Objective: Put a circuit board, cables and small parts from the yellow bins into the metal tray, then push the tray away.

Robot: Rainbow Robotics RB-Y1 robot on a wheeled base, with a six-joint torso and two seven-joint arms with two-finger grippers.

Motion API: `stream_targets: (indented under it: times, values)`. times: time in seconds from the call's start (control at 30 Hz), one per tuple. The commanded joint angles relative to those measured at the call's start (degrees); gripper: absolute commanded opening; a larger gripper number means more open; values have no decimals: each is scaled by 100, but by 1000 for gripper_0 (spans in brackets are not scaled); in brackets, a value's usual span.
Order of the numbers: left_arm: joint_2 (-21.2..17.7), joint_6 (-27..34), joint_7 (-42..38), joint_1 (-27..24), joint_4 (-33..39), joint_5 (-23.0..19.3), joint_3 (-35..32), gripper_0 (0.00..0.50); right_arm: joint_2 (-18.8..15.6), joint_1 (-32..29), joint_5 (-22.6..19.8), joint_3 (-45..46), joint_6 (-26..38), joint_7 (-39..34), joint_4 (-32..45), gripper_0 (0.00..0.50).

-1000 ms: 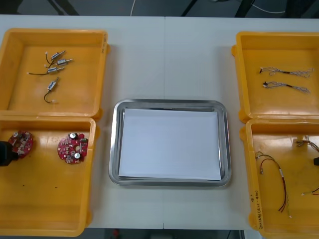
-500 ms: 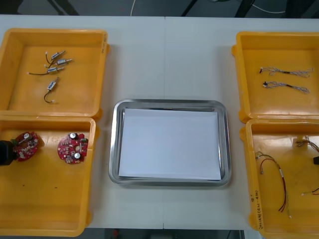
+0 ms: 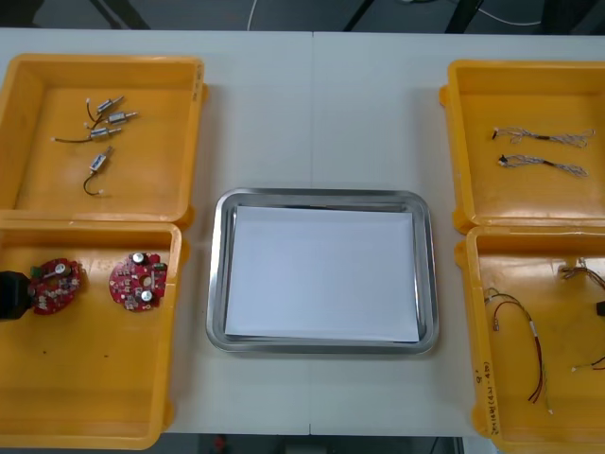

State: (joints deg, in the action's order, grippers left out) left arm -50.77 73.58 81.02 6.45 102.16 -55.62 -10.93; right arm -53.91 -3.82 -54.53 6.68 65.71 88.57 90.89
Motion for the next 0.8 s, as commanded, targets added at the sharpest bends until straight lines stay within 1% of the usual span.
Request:
stream_targets:
  times: [0.03, 0.17, 0.43, 0.67, 0.8]
  values:
    - [-249, 315, 301, 182, 339, -89, -339, 0, -41, -171, -32, -53, 30, 214, -1, 500]
    - [-249, 482, 274, 173, 427, -124, -445, 0, -14, -180, -49, -62, 127, 205, -1, 500]
    - [-249, 526, 274, 164, 454, -177, -568, 1, 82, -180, -49, -62, 118, 205, -1, 500]
    - [-249, 1159, 239, -108, 506, -239, -858, 1, 144, -180, 12, -62, 65, 178, -10, 500]
    - [-249, 1203, 177, -161, 506, -265, -867, 5, 144, -180, 12, -62, 39, 170, -1, 500]
